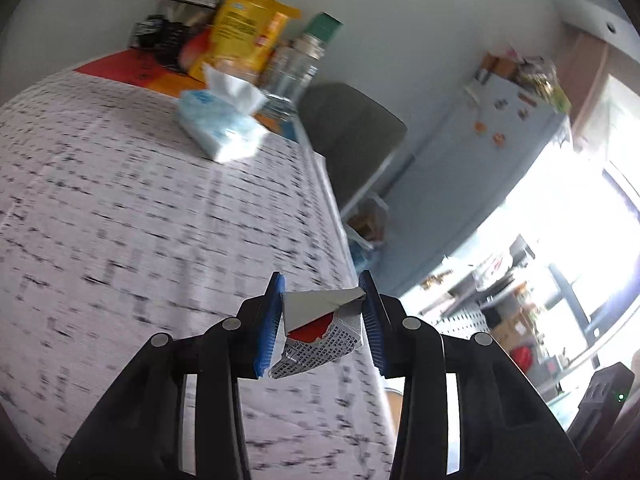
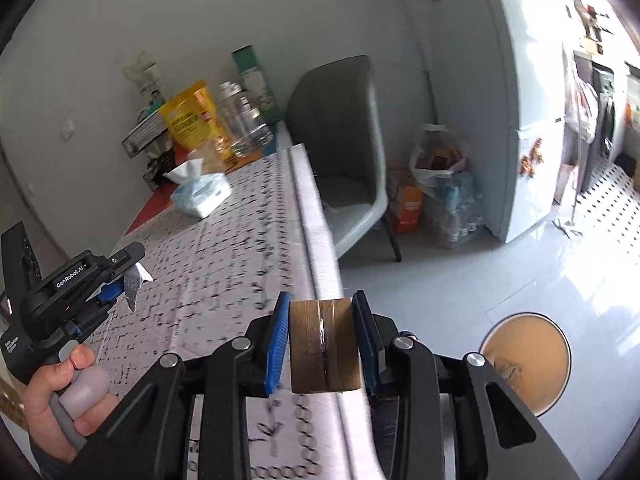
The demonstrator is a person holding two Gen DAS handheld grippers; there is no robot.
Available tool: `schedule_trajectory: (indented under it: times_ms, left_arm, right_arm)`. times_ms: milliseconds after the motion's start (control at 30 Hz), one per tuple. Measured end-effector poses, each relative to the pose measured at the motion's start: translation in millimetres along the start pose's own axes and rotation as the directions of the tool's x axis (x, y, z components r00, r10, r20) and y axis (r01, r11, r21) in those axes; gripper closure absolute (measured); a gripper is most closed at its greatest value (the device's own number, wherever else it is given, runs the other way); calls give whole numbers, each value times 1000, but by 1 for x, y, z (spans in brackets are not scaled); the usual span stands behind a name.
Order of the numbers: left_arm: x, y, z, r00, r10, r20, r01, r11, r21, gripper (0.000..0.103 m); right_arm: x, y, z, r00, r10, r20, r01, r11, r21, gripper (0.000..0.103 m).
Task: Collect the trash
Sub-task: 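Carry the paper scrap and cardboard block over the trash bin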
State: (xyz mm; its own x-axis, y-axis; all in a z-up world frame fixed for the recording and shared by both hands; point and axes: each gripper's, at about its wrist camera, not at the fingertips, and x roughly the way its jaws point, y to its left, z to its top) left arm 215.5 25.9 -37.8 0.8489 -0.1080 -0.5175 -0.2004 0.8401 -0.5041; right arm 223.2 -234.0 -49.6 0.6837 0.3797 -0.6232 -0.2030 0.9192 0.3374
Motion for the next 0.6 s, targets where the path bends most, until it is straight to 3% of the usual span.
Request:
schedule_trajectory:
  times_ms: [300,600]
  left_arm:
    - [39,-92,-32,992,-76,-96,87,989,119,65]
    - [88,-163,-81,965,-125,-230,171,966,195,65]
  right_arm:
    - [-34,-89,2,995,-85,47,79,989,126,71]
    - [-49,-175,-14,986,-161,40,145,955,259,71]
